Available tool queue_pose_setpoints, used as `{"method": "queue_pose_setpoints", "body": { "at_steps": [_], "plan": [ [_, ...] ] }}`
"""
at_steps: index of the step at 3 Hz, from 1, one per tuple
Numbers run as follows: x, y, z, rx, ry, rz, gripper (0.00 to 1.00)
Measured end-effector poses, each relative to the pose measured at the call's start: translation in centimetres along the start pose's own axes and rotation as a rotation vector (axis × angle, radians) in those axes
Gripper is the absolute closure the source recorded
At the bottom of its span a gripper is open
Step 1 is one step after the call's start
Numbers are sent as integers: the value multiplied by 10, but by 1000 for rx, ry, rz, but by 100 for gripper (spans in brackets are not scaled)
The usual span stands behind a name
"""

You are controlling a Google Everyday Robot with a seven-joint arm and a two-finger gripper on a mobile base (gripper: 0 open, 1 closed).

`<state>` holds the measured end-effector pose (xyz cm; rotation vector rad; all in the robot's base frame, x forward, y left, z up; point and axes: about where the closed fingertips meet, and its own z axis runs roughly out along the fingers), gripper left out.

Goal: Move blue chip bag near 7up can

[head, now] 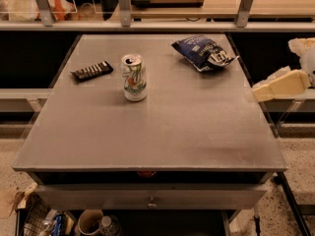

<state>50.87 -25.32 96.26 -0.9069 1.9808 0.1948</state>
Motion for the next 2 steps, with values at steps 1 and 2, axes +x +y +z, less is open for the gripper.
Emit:
{"method": "queue_pose_setpoints", "body": {
  "at_steps": [1, 2],
  "plan": [
    [-18, -18, -3, 77, -66, 16, 0],
    [-17, -18, -3, 78, -64, 14, 0]
  ]
}}
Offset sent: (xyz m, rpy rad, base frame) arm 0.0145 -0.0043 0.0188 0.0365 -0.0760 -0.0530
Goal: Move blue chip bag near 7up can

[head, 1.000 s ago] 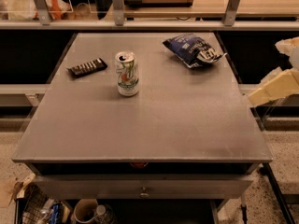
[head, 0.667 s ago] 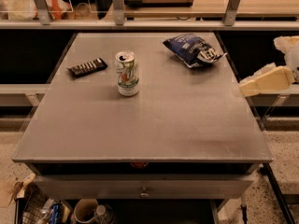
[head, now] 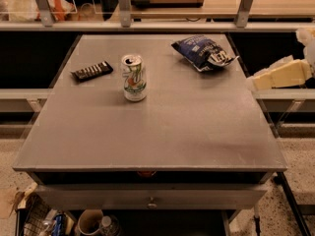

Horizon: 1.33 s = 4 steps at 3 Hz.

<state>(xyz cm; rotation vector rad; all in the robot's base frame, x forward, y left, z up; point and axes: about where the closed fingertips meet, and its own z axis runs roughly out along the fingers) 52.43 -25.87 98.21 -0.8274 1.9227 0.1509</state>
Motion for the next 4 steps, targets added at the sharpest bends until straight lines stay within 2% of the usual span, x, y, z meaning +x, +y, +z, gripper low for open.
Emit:
{"method": "queue_pose_setpoints", "body": {
  "at_steps": [1, 2, 3, 4],
  "plan": [
    [-2, 0, 12, 47, 9, -3, 0],
    [-4, -3, 39, 121, 3, 36, 0],
    [-4, -12, 62, 186, -12, 101, 0],
    [-4, -23, 86, 231, -36, 171, 0]
  ]
}}
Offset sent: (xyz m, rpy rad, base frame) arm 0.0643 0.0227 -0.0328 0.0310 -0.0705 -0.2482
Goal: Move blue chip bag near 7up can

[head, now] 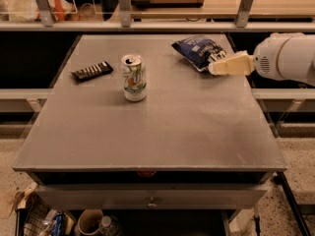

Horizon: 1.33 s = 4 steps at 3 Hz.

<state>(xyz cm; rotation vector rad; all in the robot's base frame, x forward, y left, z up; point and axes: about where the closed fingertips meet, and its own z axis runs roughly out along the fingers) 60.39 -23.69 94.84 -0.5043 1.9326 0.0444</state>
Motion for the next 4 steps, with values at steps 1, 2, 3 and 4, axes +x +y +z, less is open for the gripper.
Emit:
{"method": "queue_pose_setpoints", "body": {
  "at_steps": [1, 2, 3, 4],
  "plan": [
    [0, 0, 27, 18, -33, 34, 0],
    [0, 4, 56, 4, -70, 33, 0],
    [5, 7, 79, -12, -72, 4, 0],
    [12, 13, 103, -36, -77, -17, 0]
  ]
}}
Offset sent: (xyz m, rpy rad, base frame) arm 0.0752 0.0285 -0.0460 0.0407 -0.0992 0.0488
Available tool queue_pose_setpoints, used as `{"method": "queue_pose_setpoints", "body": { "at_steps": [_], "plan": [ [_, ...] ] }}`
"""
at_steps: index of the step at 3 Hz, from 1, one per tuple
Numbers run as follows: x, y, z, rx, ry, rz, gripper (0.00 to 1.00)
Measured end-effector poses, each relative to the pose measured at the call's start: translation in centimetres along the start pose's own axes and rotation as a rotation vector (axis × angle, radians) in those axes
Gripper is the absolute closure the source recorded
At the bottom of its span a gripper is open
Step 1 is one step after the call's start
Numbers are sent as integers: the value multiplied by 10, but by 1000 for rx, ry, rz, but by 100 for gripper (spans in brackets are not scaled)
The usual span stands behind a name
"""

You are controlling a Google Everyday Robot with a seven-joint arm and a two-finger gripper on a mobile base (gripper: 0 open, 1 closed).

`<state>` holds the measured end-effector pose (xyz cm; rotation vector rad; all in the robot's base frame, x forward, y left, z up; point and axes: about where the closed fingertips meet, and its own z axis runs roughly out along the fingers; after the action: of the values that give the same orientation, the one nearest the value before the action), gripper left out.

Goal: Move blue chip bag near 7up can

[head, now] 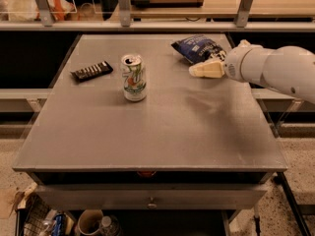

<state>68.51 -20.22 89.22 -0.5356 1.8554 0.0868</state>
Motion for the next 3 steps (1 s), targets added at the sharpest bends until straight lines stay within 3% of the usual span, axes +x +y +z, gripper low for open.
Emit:
{"method": "queue_pose_setpoints", "body": {
  "at_steps": [3],
  "plan": [
    [7, 6, 54, -31, -17, -16, 0]
  ]
}}
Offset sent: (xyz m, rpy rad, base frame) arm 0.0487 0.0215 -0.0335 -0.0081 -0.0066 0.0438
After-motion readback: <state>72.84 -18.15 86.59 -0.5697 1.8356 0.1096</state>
